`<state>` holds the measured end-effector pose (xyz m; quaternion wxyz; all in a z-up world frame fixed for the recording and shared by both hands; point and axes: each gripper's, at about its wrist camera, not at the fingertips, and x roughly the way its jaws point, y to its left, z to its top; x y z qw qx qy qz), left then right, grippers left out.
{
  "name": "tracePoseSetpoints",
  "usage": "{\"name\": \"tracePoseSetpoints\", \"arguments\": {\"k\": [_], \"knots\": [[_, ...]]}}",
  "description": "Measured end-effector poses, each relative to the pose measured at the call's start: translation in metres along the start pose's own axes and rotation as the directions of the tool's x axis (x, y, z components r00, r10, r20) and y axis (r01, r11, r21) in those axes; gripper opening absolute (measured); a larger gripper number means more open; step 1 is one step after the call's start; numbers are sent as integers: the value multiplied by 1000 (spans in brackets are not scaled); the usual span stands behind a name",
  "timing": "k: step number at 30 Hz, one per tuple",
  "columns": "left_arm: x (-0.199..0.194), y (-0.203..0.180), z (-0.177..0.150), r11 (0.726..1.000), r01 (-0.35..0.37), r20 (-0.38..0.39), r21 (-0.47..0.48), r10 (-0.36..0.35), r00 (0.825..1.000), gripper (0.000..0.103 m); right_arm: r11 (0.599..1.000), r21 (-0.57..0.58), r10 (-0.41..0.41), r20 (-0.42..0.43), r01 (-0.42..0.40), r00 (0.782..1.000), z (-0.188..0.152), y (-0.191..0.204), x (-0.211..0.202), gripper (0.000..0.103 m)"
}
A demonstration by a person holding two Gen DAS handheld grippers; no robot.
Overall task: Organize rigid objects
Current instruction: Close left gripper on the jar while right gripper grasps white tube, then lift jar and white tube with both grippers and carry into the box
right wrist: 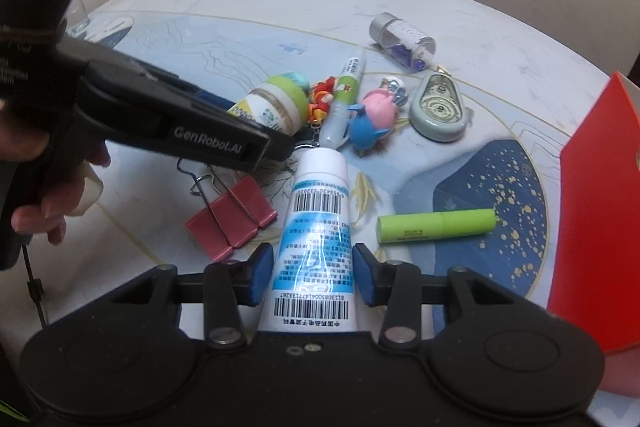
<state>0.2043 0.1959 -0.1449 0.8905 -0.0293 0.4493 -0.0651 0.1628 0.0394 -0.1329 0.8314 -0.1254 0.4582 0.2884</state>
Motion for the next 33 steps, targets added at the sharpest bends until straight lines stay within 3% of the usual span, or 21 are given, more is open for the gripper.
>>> {"name": "tracePoseSetpoints", "arguments": {"k": [14, 16, 17, 18, 29, 31, 33], "knots": [[-29, 4, 6, 999, 19, 32, -47, -17, 999, 43, 991, 127, 32, 83, -43, 996, -1, -16, -47, 40], [-34, 4, 8, 998, 20, 40, -53, -18, 999, 43, 989, 140, 36, 94, -49, 995, -2, -20, -54, 35], [-36, 3, 9, 998, 21, 44, -55, -19, 999, 43, 988, 145, 32, 100, -47, 994, -2, -21, -58, 7], [-38, 3, 10, 998, 22, 48, -55, -19, 999, 43, 988, 151, 30, 100, -45, 994, -1, -23, -60, 3], [-53, 1, 6, 995, 21, 73, -97, -14, 997, 43, 983, 132, 119, 65, -127, 991, -14, -30, -64, 5], [-56, 3, 4, 994, 24, 72, -107, -16, 997, 43, 982, 118, 139, 61, -145, 988, -13, -24, -61, 7], [-57, 6, 2, 993, 27, 71, -117, -19, 997, 43, 983, 94, 155, 48, -159, 987, -11, -16, -57, 16]]}}
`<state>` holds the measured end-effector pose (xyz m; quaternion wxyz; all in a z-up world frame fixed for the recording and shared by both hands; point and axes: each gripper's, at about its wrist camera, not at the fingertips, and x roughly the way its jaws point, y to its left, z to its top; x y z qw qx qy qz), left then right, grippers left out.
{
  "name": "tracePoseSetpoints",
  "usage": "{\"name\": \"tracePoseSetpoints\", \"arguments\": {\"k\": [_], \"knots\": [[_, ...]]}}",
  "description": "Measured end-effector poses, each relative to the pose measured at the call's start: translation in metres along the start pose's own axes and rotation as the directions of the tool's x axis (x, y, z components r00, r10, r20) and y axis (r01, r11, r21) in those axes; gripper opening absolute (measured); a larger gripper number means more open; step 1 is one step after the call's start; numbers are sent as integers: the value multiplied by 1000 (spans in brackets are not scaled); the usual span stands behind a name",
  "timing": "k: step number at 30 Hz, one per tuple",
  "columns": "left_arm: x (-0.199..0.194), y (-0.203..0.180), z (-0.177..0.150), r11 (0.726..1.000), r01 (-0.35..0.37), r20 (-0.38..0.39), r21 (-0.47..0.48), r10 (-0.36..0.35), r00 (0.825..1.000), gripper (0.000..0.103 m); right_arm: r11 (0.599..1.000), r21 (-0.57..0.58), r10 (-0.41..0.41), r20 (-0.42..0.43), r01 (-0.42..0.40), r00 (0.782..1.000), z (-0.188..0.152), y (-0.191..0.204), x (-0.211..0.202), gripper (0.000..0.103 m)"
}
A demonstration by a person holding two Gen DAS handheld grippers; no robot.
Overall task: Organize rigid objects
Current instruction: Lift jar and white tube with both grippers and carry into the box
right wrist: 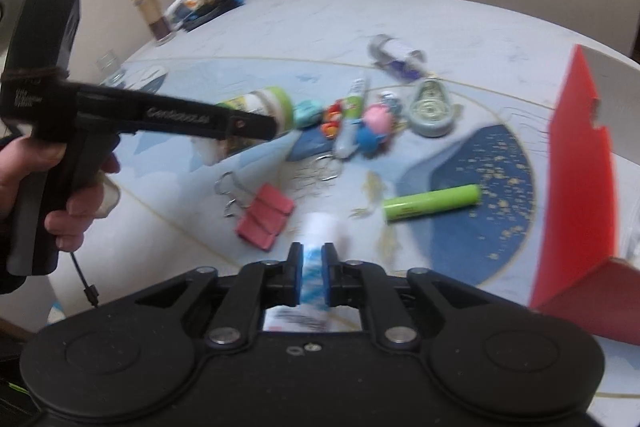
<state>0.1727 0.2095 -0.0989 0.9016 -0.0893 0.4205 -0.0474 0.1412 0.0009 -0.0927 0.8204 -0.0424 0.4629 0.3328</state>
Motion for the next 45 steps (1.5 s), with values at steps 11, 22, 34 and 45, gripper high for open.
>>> {"name": "tracePoseSetpoints", "arguments": {"k": [11, 22, 34, 45], "knots": [[-11, 11, -3, 1000, 19, 19, -15, -18, 1000, 43, 997, -26, -69, -33, 68, 997, 7, 12, 33, 70], [-10, 19, -6, 999, 35, 6, -10, -35, 999, 43, 993, -14, -115, -122, 114, 986, 5, 16, 61, 49], [-14, 7, -3, 998, 58, 7, 11, -58, 998, 43, 989, -4, -150, -95, 150, 984, 5, 16, 50, 35], [-29, -44, 12, 992, 95, 44, 83, -99, 994, 43, 985, 98, -143, 41, 139, 989, 19, -11, -26, 35]]}}
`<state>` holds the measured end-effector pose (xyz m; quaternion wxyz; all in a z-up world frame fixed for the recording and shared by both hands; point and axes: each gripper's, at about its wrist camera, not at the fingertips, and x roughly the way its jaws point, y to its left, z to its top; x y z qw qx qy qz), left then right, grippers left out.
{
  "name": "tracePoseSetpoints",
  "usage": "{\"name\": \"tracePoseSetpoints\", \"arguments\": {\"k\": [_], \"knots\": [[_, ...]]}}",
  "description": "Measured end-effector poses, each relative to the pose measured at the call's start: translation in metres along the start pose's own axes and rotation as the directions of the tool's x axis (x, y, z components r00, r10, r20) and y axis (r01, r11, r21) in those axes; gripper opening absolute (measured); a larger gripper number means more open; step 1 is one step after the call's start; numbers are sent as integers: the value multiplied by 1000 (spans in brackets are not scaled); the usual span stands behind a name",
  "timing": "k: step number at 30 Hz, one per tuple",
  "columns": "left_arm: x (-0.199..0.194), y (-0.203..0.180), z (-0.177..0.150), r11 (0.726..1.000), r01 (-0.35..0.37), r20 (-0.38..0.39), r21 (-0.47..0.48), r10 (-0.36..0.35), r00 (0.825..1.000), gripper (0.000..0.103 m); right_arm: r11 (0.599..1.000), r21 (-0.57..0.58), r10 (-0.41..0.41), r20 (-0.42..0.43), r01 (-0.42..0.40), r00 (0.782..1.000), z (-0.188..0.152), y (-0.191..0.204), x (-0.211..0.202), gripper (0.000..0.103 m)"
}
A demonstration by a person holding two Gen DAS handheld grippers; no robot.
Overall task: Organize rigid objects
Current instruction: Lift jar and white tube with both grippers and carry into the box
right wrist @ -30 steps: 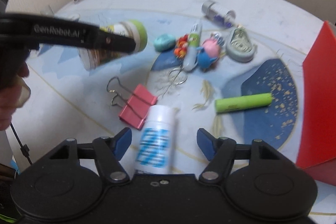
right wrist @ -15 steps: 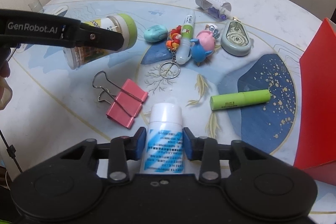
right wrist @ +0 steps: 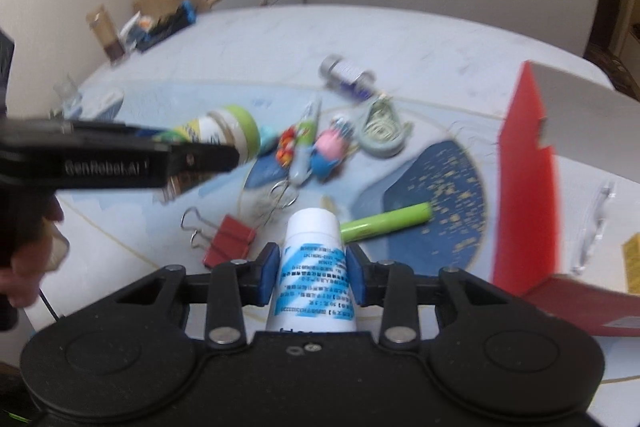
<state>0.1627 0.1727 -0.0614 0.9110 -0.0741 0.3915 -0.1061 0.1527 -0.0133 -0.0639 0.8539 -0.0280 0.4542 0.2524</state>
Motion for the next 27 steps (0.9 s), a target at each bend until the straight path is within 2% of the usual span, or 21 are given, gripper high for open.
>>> {"name": "tracePoseSetpoints", "arguments": {"k": [5, 15, 27], "knots": [[2, -30, 11, 999, 16, 14, 34, -17, 1000, 43, 999, 34, -8, 62, 6, 998, 10, -25, -31, 35], [26, -96, 37, 996, 27, 18, 88, -29, 999, 43, 993, 101, -73, 145, 58, 987, 17, -97, -70, 35], [80, -187, 61, 984, 50, -32, 168, -46, 998, 43, 974, 165, -181, 161, 155, 970, 5, -194, -89, 35]]}}
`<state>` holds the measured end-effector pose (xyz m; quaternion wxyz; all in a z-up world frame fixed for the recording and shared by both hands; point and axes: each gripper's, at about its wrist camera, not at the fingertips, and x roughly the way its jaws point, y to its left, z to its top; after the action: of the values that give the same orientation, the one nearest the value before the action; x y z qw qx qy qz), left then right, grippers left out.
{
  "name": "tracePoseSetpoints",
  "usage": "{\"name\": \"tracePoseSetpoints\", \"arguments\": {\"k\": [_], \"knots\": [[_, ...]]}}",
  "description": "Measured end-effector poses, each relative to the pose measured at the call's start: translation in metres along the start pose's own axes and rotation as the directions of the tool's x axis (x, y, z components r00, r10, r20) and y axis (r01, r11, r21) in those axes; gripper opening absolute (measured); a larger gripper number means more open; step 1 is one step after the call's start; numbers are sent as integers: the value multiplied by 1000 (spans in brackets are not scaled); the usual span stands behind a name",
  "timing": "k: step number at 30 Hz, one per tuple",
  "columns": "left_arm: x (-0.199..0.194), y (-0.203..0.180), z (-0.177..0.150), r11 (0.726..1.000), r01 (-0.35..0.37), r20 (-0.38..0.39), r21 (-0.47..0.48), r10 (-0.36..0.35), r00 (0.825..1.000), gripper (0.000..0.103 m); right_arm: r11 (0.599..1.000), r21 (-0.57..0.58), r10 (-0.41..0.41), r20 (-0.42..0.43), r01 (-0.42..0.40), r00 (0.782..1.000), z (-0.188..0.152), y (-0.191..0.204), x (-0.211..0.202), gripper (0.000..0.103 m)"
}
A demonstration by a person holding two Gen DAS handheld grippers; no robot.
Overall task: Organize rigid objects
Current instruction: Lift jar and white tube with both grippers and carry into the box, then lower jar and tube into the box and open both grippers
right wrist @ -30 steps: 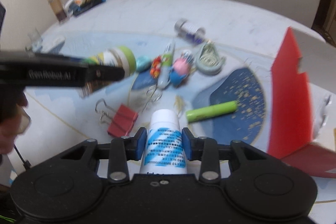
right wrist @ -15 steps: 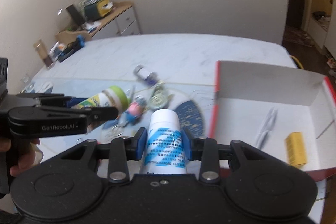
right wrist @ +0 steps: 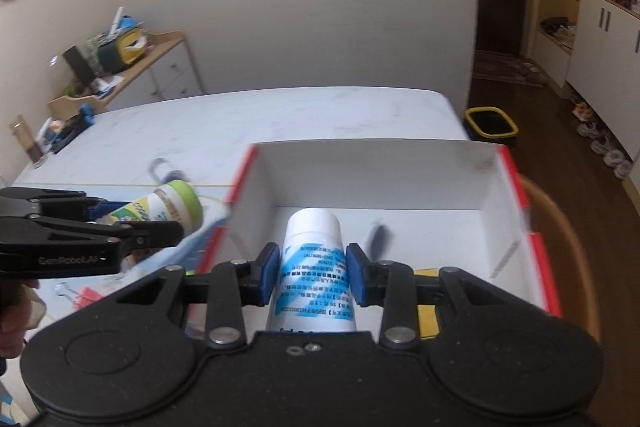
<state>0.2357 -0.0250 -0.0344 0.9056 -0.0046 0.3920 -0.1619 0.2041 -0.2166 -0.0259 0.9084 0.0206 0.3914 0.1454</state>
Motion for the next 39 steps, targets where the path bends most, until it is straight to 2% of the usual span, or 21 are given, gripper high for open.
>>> {"name": "tracePoseSetpoints", "arguments": {"k": [7, 14, 21, 26, 39], "knots": [[48, -40, 15, 996, -24, -68, 86, 30, 997, 43, 999, 18, -46, -18, 47, 999, 2, -51, 17, 35], [94, -60, 26, 990, -61, -143, 129, 79, 987, 43, 998, -14, -54, -50, 53, 997, 4, -71, 41, 35], [133, -67, 34, 978, -142, -219, 152, 173, 960, 43, 996, -67, -62, -104, 55, 993, 5, -81, 69, 35], [156, -68, 36, 973, -167, -278, 161, 207, 938, 43, 994, -102, -47, -134, 33, 990, 4, -83, 80, 35], [179, -63, 35, 978, -167, -368, 124, 202, 908, 43, 992, -127, -25, -198, 0, 980, -3, -88, 93, 35]]}}
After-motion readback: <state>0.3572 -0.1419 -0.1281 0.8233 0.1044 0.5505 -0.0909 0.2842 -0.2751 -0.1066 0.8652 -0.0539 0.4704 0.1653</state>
